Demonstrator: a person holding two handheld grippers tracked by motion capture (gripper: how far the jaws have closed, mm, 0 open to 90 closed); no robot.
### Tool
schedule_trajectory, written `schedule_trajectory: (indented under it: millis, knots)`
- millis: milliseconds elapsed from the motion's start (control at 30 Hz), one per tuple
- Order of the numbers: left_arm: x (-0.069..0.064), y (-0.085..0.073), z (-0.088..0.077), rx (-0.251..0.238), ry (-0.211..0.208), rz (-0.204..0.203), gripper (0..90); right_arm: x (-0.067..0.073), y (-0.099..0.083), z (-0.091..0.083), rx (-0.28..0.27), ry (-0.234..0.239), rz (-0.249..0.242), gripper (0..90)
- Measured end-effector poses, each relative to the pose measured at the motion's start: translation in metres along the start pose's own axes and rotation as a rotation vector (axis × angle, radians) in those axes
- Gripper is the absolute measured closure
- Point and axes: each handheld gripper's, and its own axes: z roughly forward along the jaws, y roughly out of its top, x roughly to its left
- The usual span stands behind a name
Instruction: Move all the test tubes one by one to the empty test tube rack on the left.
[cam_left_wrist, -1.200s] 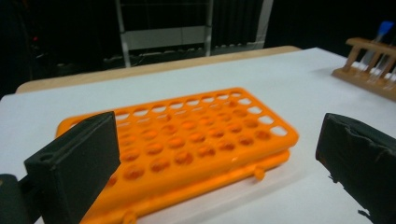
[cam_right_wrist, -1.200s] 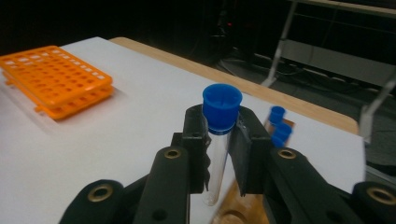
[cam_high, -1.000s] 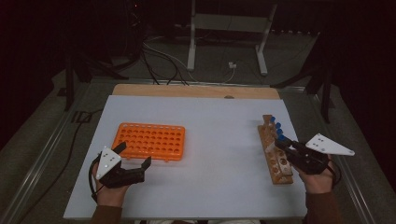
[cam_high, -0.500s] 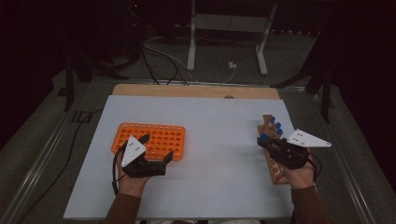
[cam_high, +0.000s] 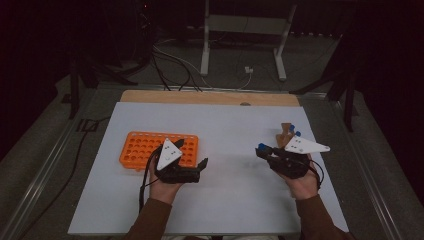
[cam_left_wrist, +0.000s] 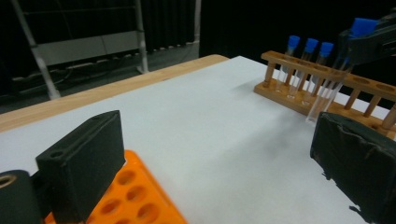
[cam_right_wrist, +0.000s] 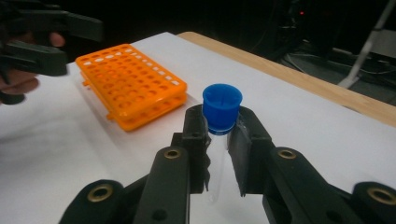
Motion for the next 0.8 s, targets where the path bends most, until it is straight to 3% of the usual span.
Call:
schedule_trajectory:
  millis: [400, 433, 633, 800]
  knots:
    - [-0.016, 0.005, 0.027, 0.031, -0.066, 0.023, 10.0, 0.017, 0.012, 0.028, 0.018, 0.061, -0.004, 76.9]
    - [-0.018, 0.005, 0.030, 0.030, -0.083, 0.027, 13.7, 0.019, 0.014, 0.032, 0.021, 0.069, -0.005, 76.9]
    - [-0.026, 0.005, 0.039, 0.040, -0.086, 0.045, 22.8, 0.026, 0.018, 0.042, 0.026, 0.091, -0.007, 76.9]
    - [-0.035, 0.004, 0.046, 0.049, -0.136, 0.065, 41.3, 0.033, 0.021, 0.052, 0.031, 0.110, -0.014, 76.9]
